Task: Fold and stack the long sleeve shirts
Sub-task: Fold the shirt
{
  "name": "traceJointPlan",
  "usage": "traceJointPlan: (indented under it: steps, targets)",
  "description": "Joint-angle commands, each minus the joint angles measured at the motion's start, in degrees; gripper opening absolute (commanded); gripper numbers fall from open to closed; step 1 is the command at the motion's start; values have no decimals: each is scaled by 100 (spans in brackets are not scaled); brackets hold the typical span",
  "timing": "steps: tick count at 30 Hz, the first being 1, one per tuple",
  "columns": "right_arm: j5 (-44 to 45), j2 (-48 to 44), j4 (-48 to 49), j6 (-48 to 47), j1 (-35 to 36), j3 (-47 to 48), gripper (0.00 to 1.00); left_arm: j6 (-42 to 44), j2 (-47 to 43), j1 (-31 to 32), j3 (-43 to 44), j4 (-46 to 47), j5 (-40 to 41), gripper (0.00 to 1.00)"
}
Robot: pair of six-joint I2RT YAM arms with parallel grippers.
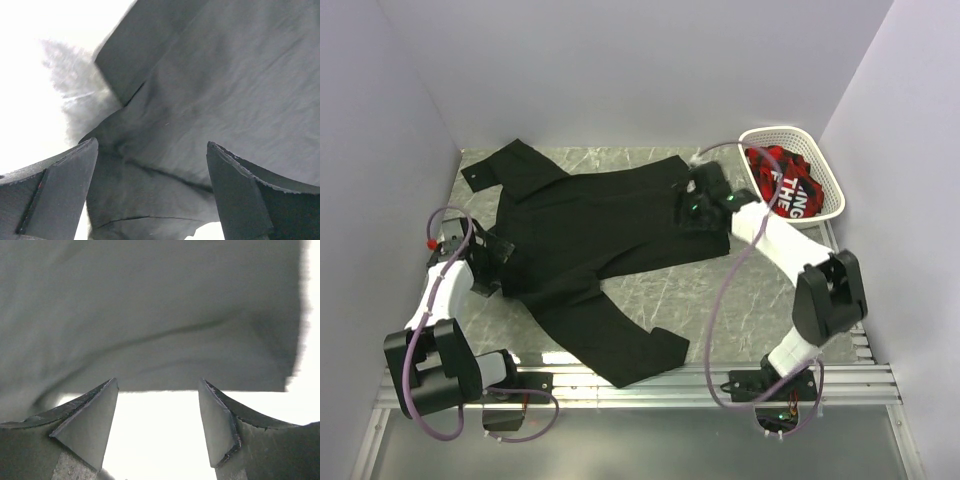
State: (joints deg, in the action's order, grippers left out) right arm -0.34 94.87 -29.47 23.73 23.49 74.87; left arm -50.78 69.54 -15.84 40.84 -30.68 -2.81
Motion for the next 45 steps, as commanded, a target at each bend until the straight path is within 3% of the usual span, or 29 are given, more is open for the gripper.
traceJointPlan:
  steps: [1,8,14,25,28,31,35,37,45]
  targets:
    - [-808,-477,162,-1025,891,-533,73,130,-221,-25,328,220,245,98]
    - [-696,-373,-515,-2134,2825,-922,73,622,-546,-7,328,299,667,99]
    - [-669,100,-735,-2671,3828,-667,72,956,-670,317,266,431,1238,98]
    - [-546,875,-656,-2900,4349,-456,69,1246,-801,854,425,290,1951,99]
    - [-564,954,-639,-2900,4384,-456,58,1238,-793,854,293,378,1916,99]
    - [-564,1086,-717,-2900,4410,-368,42,1211,-723,854,319,352,1951,99]
    - [-529,1157,-753,-2926,4419,-298,9,1185,-775,854,311,387,1925,99]
    - [-494,1148,-788,-2944,4419,-254,0,1176,-784,854,319,378,1889,99]
    - [-2,736,-762,-2927,4209,141,0,1150,-819,854,311,387,1837,99]
